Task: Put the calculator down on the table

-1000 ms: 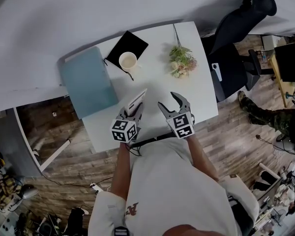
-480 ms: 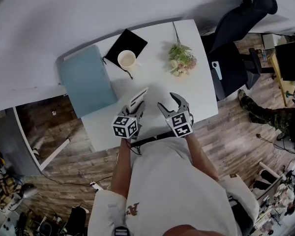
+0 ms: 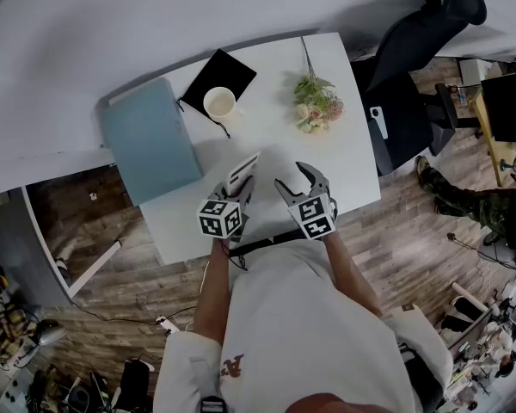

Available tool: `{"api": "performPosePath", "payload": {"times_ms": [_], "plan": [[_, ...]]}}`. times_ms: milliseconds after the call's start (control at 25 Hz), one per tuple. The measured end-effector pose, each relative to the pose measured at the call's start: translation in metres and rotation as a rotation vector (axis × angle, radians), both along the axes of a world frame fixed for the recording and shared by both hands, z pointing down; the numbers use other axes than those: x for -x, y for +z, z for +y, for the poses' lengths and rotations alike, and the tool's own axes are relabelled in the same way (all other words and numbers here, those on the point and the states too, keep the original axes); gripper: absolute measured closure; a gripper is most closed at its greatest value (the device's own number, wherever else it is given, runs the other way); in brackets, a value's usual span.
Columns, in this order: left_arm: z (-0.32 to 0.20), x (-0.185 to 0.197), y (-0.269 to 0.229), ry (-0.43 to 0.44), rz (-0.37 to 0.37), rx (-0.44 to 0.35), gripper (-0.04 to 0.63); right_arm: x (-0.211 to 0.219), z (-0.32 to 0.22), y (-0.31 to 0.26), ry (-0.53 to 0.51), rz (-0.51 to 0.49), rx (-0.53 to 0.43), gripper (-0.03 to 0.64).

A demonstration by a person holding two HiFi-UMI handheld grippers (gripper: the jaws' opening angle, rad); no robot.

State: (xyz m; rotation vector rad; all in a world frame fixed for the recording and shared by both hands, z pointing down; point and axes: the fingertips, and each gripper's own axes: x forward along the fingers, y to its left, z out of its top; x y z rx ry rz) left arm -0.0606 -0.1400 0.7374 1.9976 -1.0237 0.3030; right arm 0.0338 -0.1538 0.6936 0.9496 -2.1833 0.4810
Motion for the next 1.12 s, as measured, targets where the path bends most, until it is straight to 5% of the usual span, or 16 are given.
{"api": "performPosePath", "payload": {"times_ms": [1120], "plan": [[-0.004,0.007,0.023,-0.062,0.010,0.104,0.480,0.001,-0.002,0.006,-0.019,0.015,0.006,0.330]]}}
